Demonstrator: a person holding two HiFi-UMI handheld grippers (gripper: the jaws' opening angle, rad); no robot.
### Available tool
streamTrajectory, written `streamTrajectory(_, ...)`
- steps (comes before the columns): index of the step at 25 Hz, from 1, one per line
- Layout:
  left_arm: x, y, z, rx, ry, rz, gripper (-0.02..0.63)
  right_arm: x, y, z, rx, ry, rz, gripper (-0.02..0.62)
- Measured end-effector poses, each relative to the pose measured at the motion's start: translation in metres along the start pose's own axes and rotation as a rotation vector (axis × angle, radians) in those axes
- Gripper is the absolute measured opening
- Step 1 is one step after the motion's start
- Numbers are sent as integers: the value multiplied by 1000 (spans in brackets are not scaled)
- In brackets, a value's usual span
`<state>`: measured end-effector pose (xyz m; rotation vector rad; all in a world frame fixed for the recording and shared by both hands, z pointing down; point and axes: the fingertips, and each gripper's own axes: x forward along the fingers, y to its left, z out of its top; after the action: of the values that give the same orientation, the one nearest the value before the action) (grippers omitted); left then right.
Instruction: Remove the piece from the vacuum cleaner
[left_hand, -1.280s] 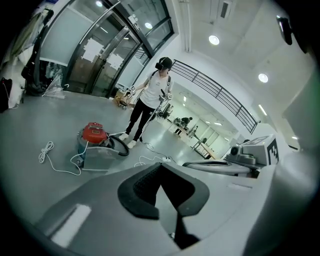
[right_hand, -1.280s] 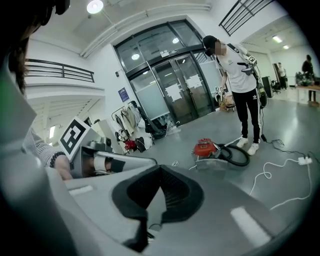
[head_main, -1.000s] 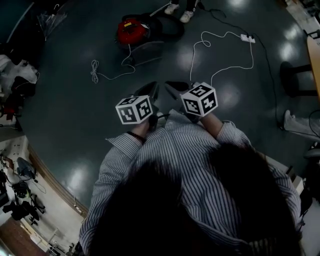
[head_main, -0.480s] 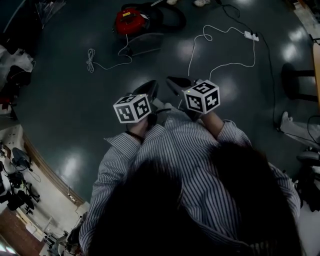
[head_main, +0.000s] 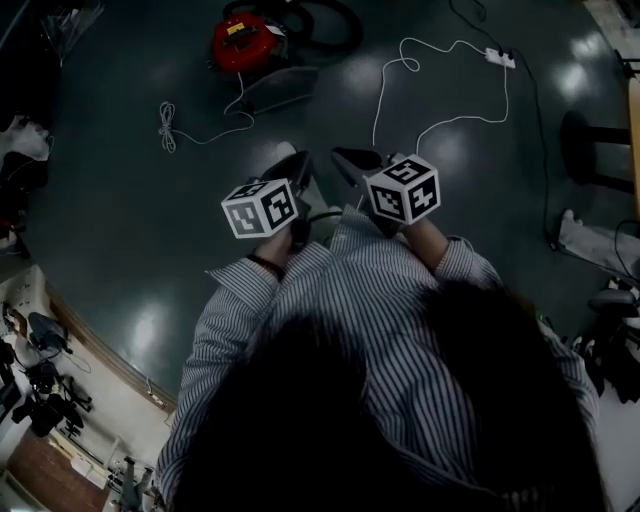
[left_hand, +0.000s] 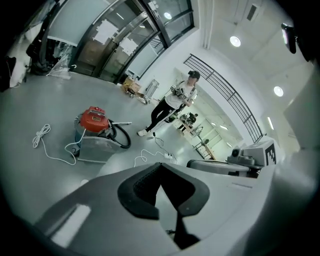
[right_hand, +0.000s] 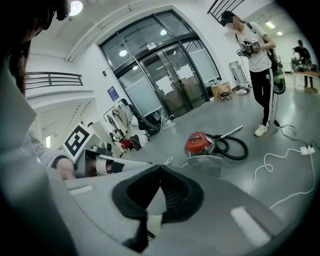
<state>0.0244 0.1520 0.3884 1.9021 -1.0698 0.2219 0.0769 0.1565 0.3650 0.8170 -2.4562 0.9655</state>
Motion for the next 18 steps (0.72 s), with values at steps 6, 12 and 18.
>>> streamTrajectory(6, 37, 48, 65, -2, 64, -37, 6, 55, -44, 53, 32, -24, -75, 2)
streamTrajectory(12, 65, 93, 132, 31, 95, -86, 8, 121, -65, 110, 38, -19, -78, 3)
streamTrajectory(18, 90, 124, 168, 25, 110, -131, 8, 162, -78, 140, -23, 9, -48, 3)
